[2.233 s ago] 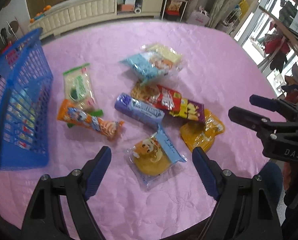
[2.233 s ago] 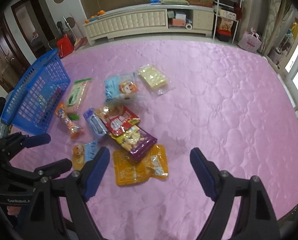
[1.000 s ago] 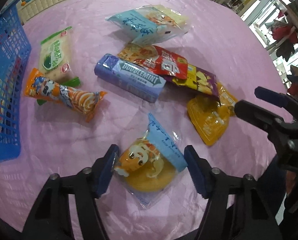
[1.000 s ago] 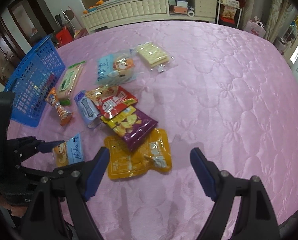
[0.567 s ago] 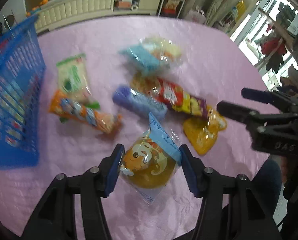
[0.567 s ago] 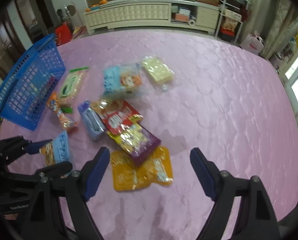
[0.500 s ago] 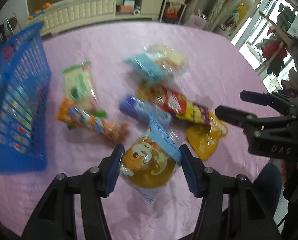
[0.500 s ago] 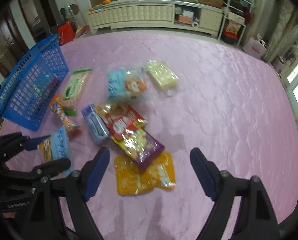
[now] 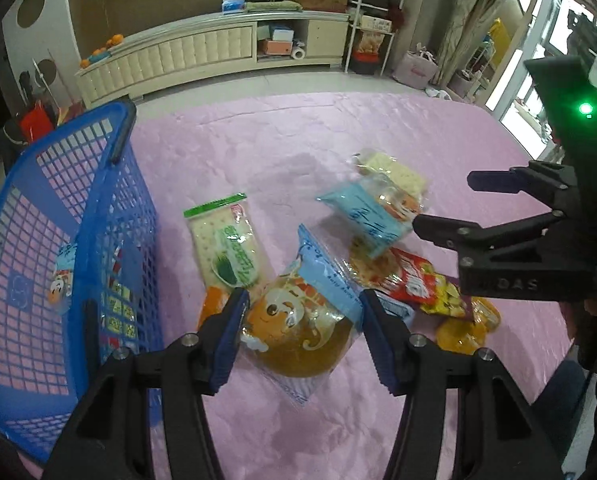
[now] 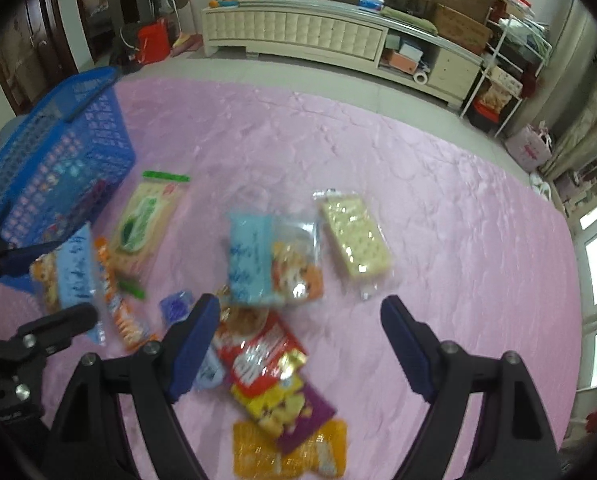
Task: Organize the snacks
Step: 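Grasp the round cake pack with the left tool while the right tool grasps a blue cake pack, then carry both packs to the blue basket and release them inside, then withdraw both open tools from the basket toward the remaining snacks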
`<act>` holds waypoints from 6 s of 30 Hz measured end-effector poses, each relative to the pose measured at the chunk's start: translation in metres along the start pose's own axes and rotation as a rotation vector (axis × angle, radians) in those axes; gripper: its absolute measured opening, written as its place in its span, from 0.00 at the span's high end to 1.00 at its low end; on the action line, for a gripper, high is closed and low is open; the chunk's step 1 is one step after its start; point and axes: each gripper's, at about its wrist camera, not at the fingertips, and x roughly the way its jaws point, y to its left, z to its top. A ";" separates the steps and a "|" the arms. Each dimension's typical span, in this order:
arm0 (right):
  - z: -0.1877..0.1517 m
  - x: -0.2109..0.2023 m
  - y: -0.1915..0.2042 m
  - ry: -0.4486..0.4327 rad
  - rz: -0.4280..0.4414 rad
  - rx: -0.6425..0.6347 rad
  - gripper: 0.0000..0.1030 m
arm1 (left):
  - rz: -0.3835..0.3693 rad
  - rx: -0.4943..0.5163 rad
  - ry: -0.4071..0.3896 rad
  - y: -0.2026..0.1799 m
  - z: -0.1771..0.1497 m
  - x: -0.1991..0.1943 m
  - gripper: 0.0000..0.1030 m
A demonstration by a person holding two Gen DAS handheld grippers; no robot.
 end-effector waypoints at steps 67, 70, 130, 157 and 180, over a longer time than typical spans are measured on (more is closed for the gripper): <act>0.026 -0.120 0.178 -0.273 0.221 -0.029 0.32 | 0.021 -0.094 -0.233 0.154 -0.040 -0.161 0.48; 0.031 -0.110 0.186 -0.256 0.231 -0.037 0.32 | 0.026 -0.103 -0.229 0.165 -0.043 -0.155 0.48; 0.050 -0.070 0.257 -0.183 0.344 -0.139 0.30 | 0.111 -0.228 -0.228 0.235 -0.095 -0.164 0.24; -0.004 -0.144 0.166 -0.384 0.206 -0.084 0.23 | 0.107 -0.019 -0.333 0.113 -0.073 -0.187 0.17; -0.072 -0.137 0.028 -0.276 0.098 0.022 0.21 | -0.038 0.107 -0.200 -0.019 -0.056 -0.121 0.17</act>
